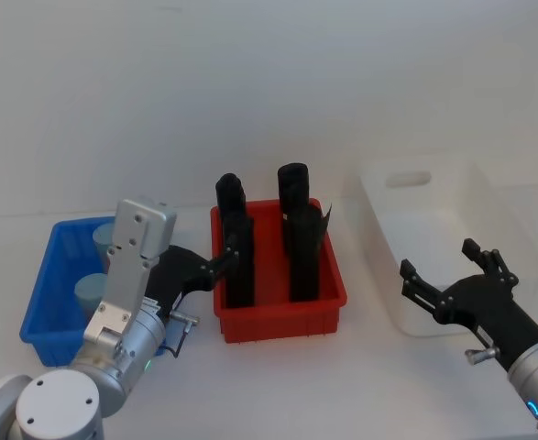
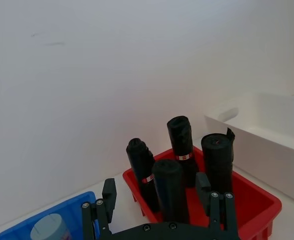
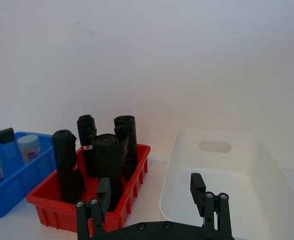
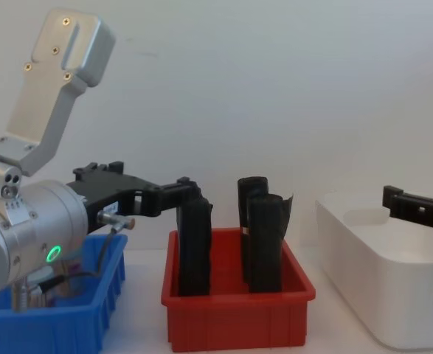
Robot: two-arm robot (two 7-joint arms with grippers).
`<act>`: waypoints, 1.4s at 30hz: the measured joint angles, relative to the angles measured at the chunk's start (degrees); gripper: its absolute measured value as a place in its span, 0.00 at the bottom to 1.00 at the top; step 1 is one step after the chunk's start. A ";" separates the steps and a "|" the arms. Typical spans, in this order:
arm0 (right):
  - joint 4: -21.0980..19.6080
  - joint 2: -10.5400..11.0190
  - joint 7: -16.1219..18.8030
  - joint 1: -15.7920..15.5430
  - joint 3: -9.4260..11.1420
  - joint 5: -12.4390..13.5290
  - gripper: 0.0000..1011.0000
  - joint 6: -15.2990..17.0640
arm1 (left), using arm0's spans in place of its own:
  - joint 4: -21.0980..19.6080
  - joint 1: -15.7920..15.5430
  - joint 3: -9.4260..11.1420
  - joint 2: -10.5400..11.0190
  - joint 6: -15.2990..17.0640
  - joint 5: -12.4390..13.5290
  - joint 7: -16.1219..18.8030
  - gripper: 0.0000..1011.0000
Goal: Pick the cotton swabs from the blue box and place them into the white box.
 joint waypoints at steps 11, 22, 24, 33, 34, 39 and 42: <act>0.00 0.00 0.00 0.00 0.00 0.00 0.99 0.00 | 2.62 -1.04 -2.01 -0.15 3.12 -3.05 2.61 0.99; 0.00 0.00 0.00 0.00 0.00 0.00 0.99 0.00 | 4.66 -1.22 -4.02 0.73 5.96 -5.51 4.08 0.99; 0.00 0.00 0.00 0.00 0.00 0.00 0.99 0.00 | 5.09 -1.24 -4.40 0.90 6.49 -5.92 4.24 0.99; 0.00 0.00 0.00 0.00 0.00 0.00 0.99 0.00 | 7.63 -1.63 -5.71 1.35 8.51 -7.26 4.30 0.99; 0.00 0.00 0.00 0.00 0.00 0.00 0.99 0.00 | 7.87 -1.69 -5.79 1.36 8.61 -7.31 4.29 0.99; 0.00 0.00 0.00 0.00 0.00 0.00 0.99 0.00 | 10.03 -2.38 -6.36 1.31 9.25 -7.78 3.89 0.99; 0.00 0.00 0.00 0.00 0.00 0.00 0.99 0.00 | 11.32 -2.85 -6.67 1.18 9.45 -7.98 3.67 0.99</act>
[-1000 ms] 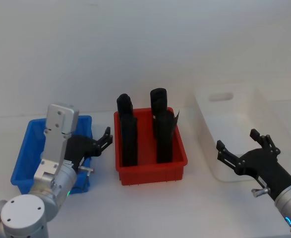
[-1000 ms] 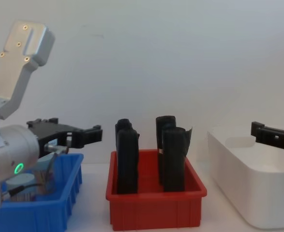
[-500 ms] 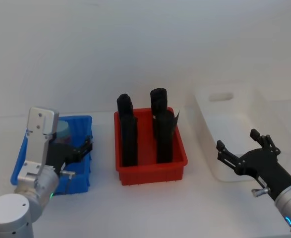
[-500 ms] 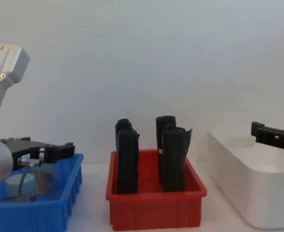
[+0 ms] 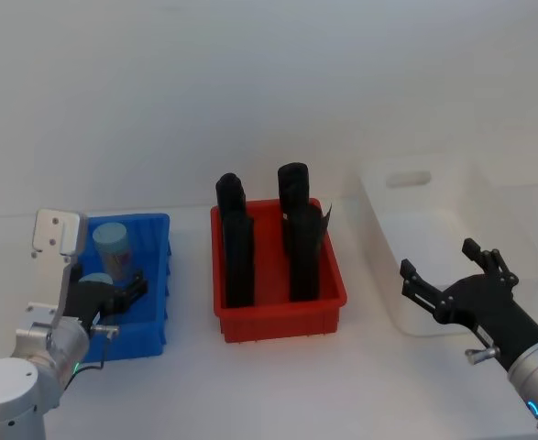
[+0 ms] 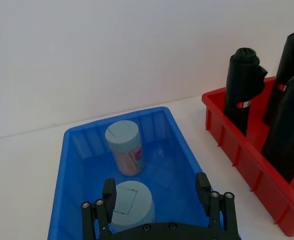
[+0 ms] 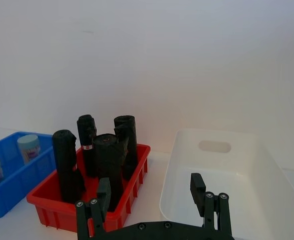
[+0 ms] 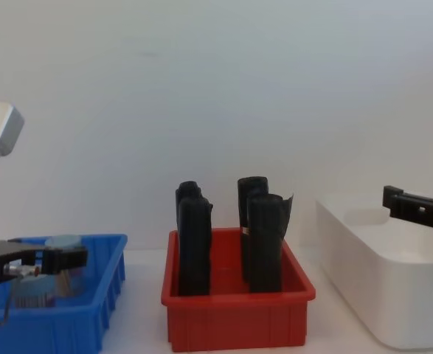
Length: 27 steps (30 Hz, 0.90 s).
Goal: Pick the cotton swabs from the blue box and place them into the white box.
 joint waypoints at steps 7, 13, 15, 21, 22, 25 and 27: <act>0.00 0.00 0.00 0.00 0.00 0.00 0.99 0.00 | 2.73 -1.12 -0.59 -0.38 0.20 -0.21 -0.50 0.99; 0.00 0.00 0.00 0.00 0.00 0.00 0.99 0.00 | 4.88 -2.01 -1.03 -0.71 0.07 -0.49 -1.13 0.99; 0.00 0.00 0.00 0.00 0.00 0.00 0.99 0.00 | 5.61 -2.27 -1.19 -0.82 -0.09 -0.70 -1.42 0.99; 0.00 0.00 0.00 0.00 0.00 0.00 0.99 0.00 | 7.17 -2.82 -1.54 -1.06 -0.67 -1.54 -2.25 0.99; 0.00 0.00 0.00 0.00 0.00 0.00 0.99 0.00 | 7.42 -2.91 -1.59 -1.10 -0.76 -1.66 -2.35 0.99; 0.00 0.00 0.00 0.00 0.00 0.00 0.99 0.00 | 8.18 -3.15 -1.76 -1.22 -1.03 -2.06 -2.71 0.99; 0.00 0.00 0.00 0.00 0.00 0.00 0.99 0.00 | 8.71 -3.34 -1.88 -1.31 -1.17 -2.34 -2.94 0.99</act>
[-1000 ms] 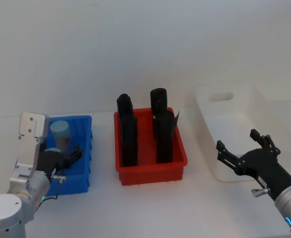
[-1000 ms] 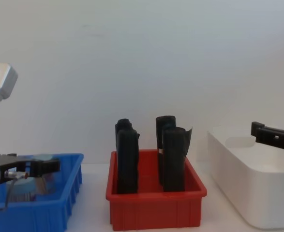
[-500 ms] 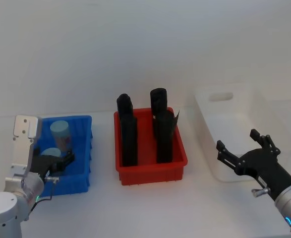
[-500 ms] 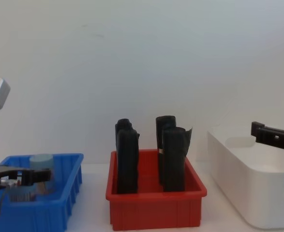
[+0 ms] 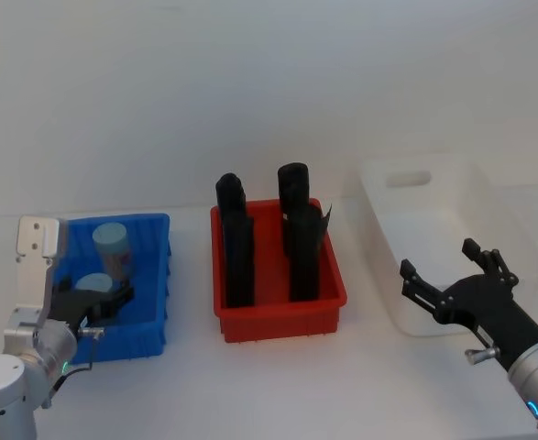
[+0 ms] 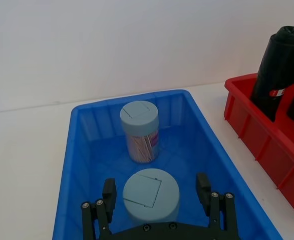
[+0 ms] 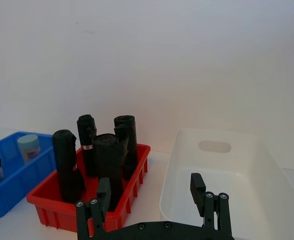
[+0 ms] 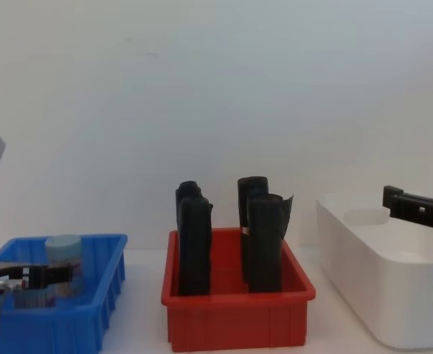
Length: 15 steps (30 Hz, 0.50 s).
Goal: Pick the cotton swabs from the blue box and place them into the white box.
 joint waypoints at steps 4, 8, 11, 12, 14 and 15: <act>0.00 0.00 0.00 0.00 0.00 0.00 0.99 0.00 | 0.85 -0.25 -0.18 -0.13 -0.18 -0.35 -0.30 0.99; 0.00 0.00 0.00 0.00 0.00 0.00 0.99 0.00 | 1.71 -0.53 -0.38 -0.30 -0.28 -0.62 -0.60 0.96; 0.00 0.00 0.00 0.00 0.00 0.00 0.99 0.00 | 2.00 -0.63 -0.44 -0.37 -0.28 -0.67 -0.71 0.90; 0.00 0.00 0.00 0.00 0.00 0.00 0.99 0.00 | 2.16 -0.71 -0.47 -0.41 -0.28 -0.67 -0.78 0.84; 0.00 0.00 0.00 0.00 0.00 0.00 0.99 0.00 | 2.32 -0.78 -0.51 -0.44 -0.27 -0.67 -0.84 0.81; 0.00 0.00 0.00 0.00 0.00 0.00 0.99 0.00 | 2.39 -0.79 -0.53 -0.45 -0.25 -0.67 -0.85 0.79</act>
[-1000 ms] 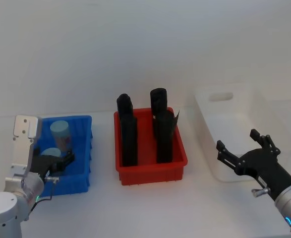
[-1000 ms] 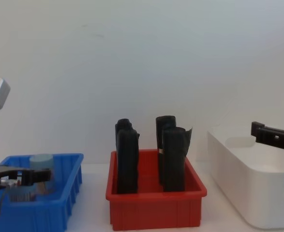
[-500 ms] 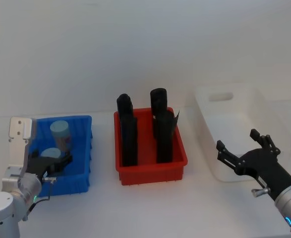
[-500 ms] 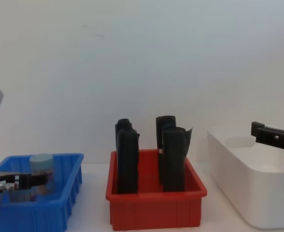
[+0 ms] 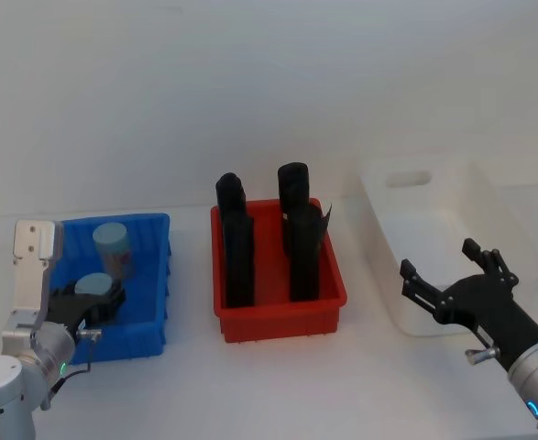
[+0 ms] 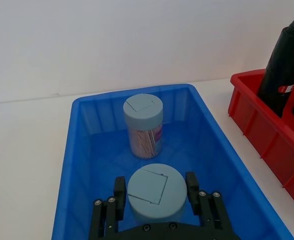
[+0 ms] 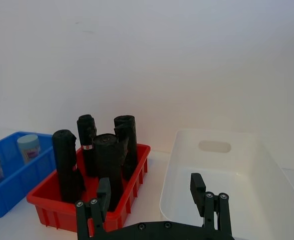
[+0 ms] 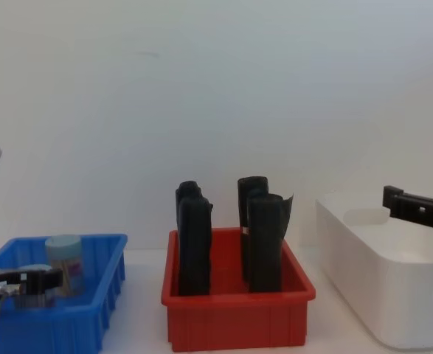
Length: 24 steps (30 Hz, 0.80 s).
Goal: Pick the cotton swabs from the blue box and place them into the white box.
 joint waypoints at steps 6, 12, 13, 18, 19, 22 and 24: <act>0.00 0.00 0.00 0.00 0.00 0.00 0.99 0.00 | 0.34 -0.23 -0.12 -0.09 0.25 0.51 -0.20 0.66; 0.00 0.00 0.00 0.00 0.00 0.00 0.99 0.00 | -0.24 -0.32 -0.27 0.00 0.63 1.69 -0.79 0.66; 0.00 0.00 0.00 0.00 0.00 0.00 0.99 0.00 | -0.45 -0.32 -0.29 0.04 0.67 1.83 -0.92 0.66; 0.00 0.00 0.01 0.00 0.00 0.00 0.99 0.00 | -1.97 -0.34 -0.41 0.28 1.06 2.81 -1.98 0.66; 0.00 0.00 0.00 0.00 0.00 0.00 0.99 0.00 | -2.29 -0.35 -0.43 0.33 1.14 2.96 -2.18 0.66; 0.00 0.00 0.01 0.00 0.00 0.00 0.99 0.00 | -3.73 -0.36 -0.51 0.55 1.67 3.59 -3.21 0.66; 0.00 0.00 0.00 0.00 0.00 0.00 0.99 0.00 | -5.60 -0.40 -0.60 0.80 2.42 4.20 -4.48 0.66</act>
